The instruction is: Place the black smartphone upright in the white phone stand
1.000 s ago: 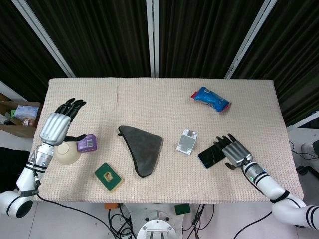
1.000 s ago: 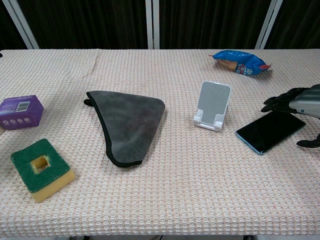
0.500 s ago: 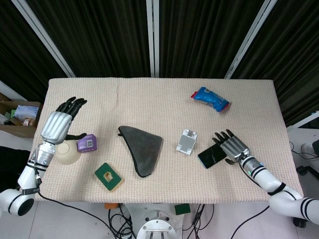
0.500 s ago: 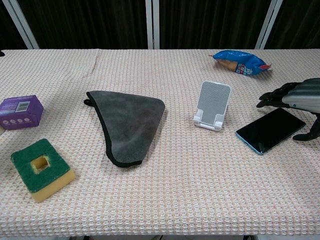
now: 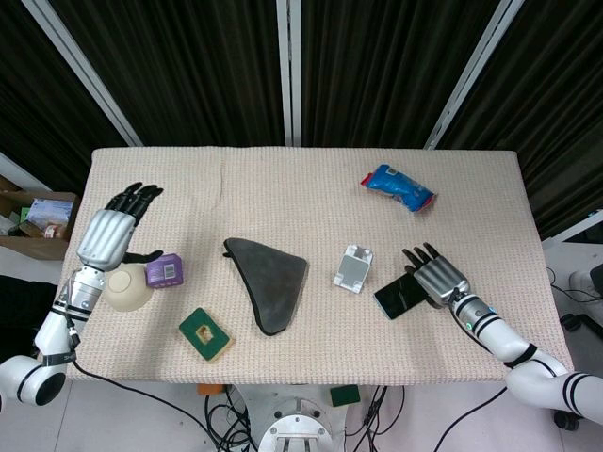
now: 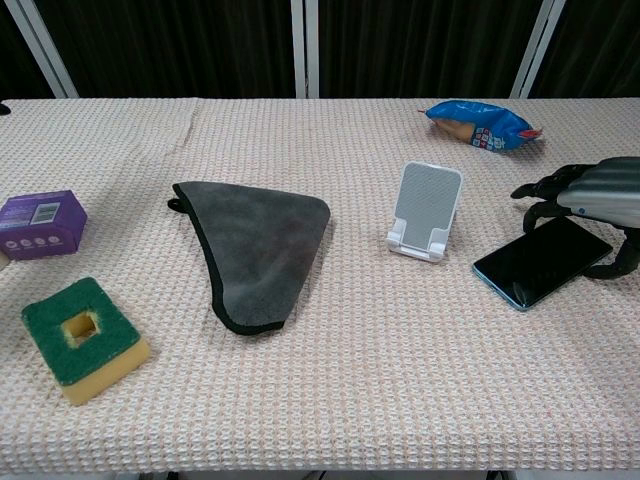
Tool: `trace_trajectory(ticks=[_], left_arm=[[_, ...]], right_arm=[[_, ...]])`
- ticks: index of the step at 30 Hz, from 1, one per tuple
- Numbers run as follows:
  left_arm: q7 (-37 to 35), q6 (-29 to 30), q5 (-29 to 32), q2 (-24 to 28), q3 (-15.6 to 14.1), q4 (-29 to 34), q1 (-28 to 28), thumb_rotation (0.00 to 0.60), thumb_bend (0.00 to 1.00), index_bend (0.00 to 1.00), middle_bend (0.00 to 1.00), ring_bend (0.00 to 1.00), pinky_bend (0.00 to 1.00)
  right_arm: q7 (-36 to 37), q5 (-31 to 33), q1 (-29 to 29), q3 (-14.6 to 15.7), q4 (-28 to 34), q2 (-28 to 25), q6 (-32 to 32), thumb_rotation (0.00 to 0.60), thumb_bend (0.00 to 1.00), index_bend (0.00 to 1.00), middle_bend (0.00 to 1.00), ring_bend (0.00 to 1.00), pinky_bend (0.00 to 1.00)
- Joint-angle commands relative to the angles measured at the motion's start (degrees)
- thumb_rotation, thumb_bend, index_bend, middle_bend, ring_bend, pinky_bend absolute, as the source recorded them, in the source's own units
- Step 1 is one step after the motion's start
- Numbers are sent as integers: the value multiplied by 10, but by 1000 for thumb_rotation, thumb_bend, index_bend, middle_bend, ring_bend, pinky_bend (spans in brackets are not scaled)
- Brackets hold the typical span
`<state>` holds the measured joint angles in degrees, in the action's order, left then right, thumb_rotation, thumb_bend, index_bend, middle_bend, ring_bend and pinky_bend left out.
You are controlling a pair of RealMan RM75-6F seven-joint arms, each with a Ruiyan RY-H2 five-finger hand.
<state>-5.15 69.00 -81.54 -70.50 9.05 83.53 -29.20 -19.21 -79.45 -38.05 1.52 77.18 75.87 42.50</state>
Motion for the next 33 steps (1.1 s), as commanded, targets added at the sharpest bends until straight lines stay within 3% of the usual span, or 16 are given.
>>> trace_trajectory(ticks=[1,6,12,17,24,30,33], left_arm=[[0,0,0,0,0,0,0,576,69,105,94,58,183],[-1,-2,1,-1,-1,-1,-1,583,68,105,94,58,183],[-9,-1,1,-2,-2,-4,1,588,68,105,94,58,183],[-17,-1,0,-3,-3,-5,1,589,68,105,94,58,183],[-22,-2,0,-2,-4,-6,2,590,68,105,94,58,184],[-26,0,0,-1,-4,-6,3,590,68,105,94,58,184],[-28,0,0,-1,-4,-6,4,591,68,105,94,58,185]], right_arm=[[8,-6,3,1,-4,0,9,600,299,407,0,0,0],[23,-15,9,2,-5,-1,27,600,315,444,0,0,0],[75,-43,14,5,-8,-2,48,600,333,564,7,0,0],[105,-64,18,8,-16,-1,68,600,390,632,154,4,0],[142,-87,19,11,-26,2,86,600,494,689,350,156,3],[146,-91,20,12,-29,2,90,600,543,692,411,321,38],[153,-95,20,12,-28,2,93,600,583,693,434,358,50]])
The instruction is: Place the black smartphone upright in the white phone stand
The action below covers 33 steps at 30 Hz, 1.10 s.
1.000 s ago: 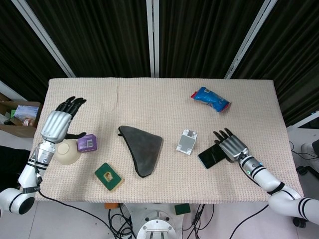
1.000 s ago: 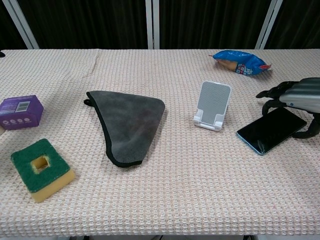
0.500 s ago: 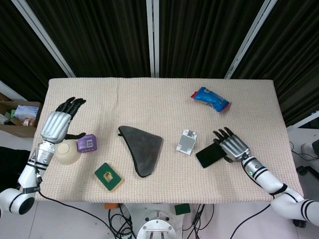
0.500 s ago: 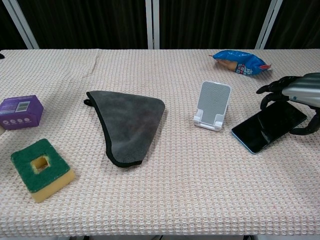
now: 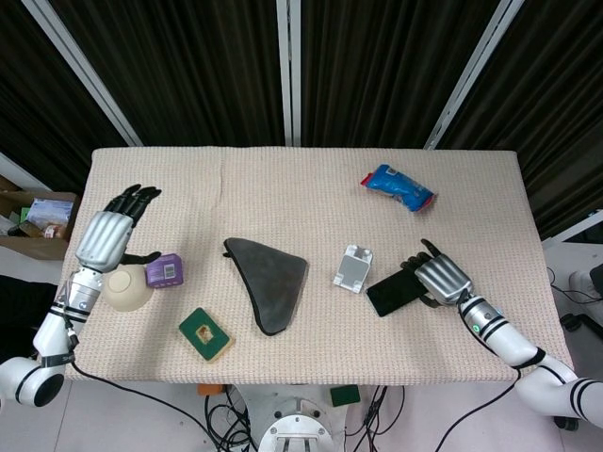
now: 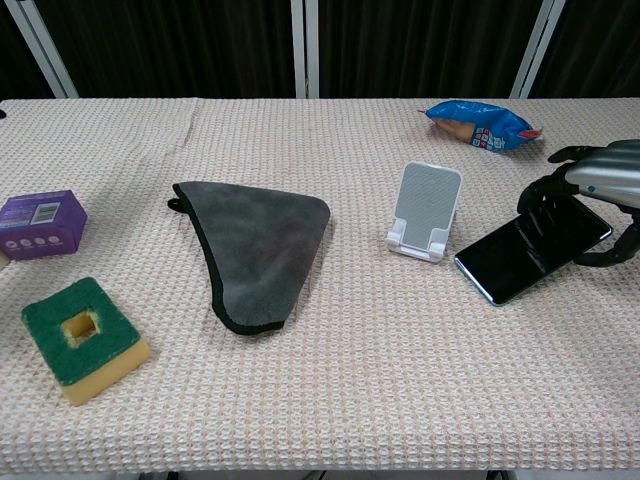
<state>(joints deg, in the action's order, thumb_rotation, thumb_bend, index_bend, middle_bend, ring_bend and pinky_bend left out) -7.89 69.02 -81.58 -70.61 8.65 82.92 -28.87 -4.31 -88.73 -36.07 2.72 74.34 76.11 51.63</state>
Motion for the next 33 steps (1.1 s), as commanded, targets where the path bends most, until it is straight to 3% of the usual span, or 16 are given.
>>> trace_trajectory(ticks=[1,11,17,23,26,33], left_arm=[[-1,0,0,0,0,0,0,592,68,105,94,58,185],[-1,9,-3,5,0,6,5,594,68,105,94,58,189],[1,17,-6,6,0,11,8,594,68,105,94,58,189],[-2,24,-9,4,1,11,10,591,68,105,94,58,189],[-5,26,-11,4,2,12,10,596,68,105,94,58,189],[-20,40,-19,3,2,12,15,592,68,105,94,58,189]], right_arm=[[7,-4,0,0,1,0,4,600,594,694,445,370,57],[21,-63,5,6,11,-23,73,600,630,729,529,446,107],[1,-107,15,5,47,-72,141,600,629,739,539,446,109],[-54,-161,5,-15,90,-129,199,600,629,745,553,451,116],[-89,-177,-15,-30,104,-146,190,600,628,747,557,453,123],[-157,-206,-103,-54,136,-168,70,600,628,748,558,453,129]])
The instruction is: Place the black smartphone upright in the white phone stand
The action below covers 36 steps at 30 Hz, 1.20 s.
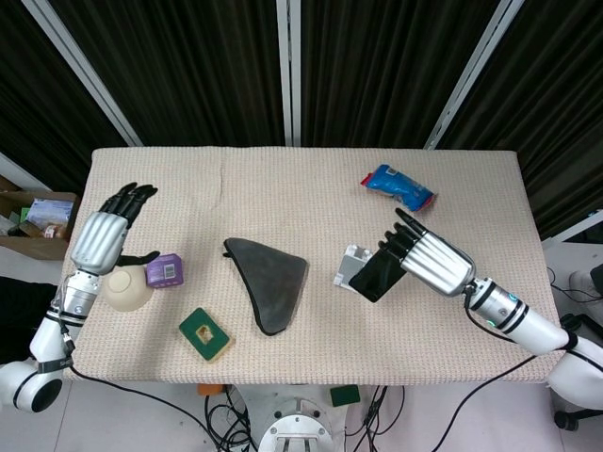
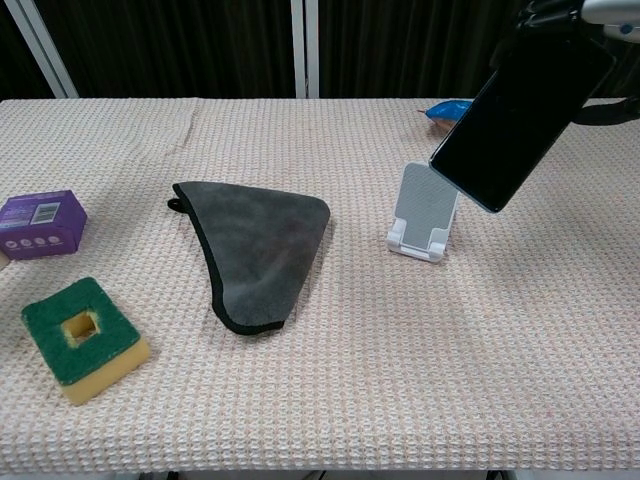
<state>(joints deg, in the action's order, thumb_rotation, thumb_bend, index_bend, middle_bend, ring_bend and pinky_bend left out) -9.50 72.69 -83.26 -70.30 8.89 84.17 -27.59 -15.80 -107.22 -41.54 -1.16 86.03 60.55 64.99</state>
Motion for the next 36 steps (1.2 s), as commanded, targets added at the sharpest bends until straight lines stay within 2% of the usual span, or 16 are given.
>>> trace_trajectory(ticks=[1,4,8,12,18,25,29,36], left_arm=[[-6,5,-2,0,-1,-1,3,590,68,105,94,58,189],[-16,8,-4,0,-3,-5,7,589,68,106,94,58,189],[-30,12,-7,0,-5,-11,11,590,68,106,94,58,189],[-39,19,-12,1,-6,-16,15,590,68,107,94,58,189],[-51,26,-15,0,-9,-23,20,590,68,107,94,58,188],[-61,30,-19,2,-11,-31,24,588,68,108,94,58,188],[-65,31,-22,3,-12,-36,25,592,68,108,94,58,188],[-64,33,-27,1,-14,-44,25,591,69,108,94,58,188]], right_arm=[[-50,-26,-59,-17,24,-14,-78,600,628,748,558,453,129],[-91,-39,-94,-23,45,-19,-132,600,628,748,558,453,135],[-145,-24,-129,-37,82,-30,-217,600,628,752,558,454,171],[-207,15,-154,-58,116,-39,-298,600,628,757,559,468,199],[-322,107,-153,-91,144,-31,-365,600,628,763,563,476,212],[-478,228,-129,-96,156,-7,-353,600,628,765,564,474,215],[-573,291,-128,-82,168,15,-319,600,628,764,563,473,212],[-675,358,-137,-51,182,42,-262,600,626,768,561,475,204]])
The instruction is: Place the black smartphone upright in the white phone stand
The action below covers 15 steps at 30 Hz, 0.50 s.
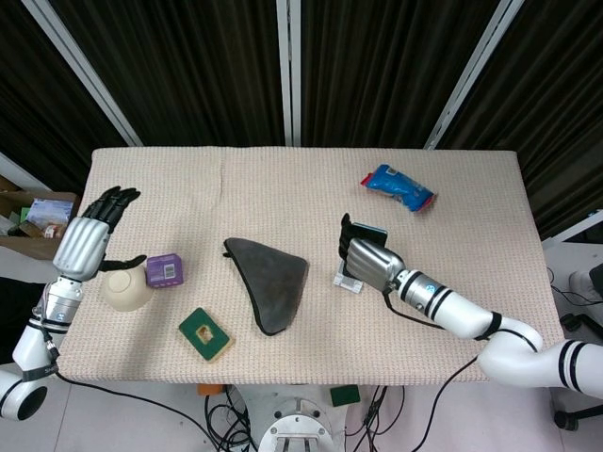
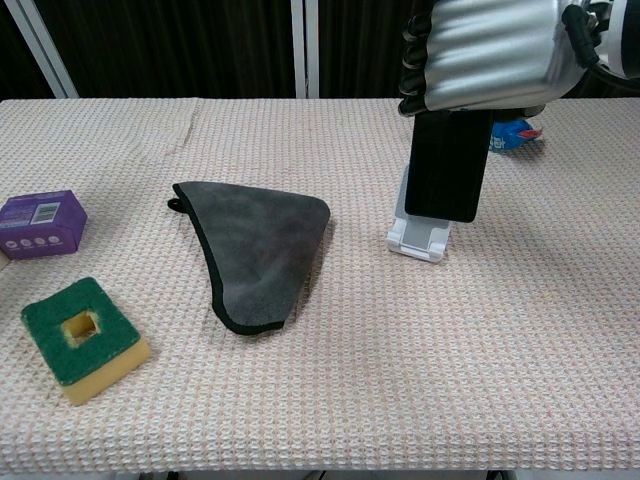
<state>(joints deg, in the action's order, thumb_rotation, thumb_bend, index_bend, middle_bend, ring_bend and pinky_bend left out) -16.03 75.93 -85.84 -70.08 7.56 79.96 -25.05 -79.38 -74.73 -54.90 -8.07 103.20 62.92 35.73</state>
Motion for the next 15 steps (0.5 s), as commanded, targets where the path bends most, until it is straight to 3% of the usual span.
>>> trace_trajectory(ticks=[1,15], left_arm=[[2,1,-1,-2,-1,-4,0,591,69,108,94,58,188],[-4,7,-2,-2,-4,-9,7,590,69,108,94,58,186]], right_arm=[[-49,40,-5,22,11,22,38,600,625,768,561,475,202],[-112,104,-35,79,21,53,99,600,622,768,556,474,175]])
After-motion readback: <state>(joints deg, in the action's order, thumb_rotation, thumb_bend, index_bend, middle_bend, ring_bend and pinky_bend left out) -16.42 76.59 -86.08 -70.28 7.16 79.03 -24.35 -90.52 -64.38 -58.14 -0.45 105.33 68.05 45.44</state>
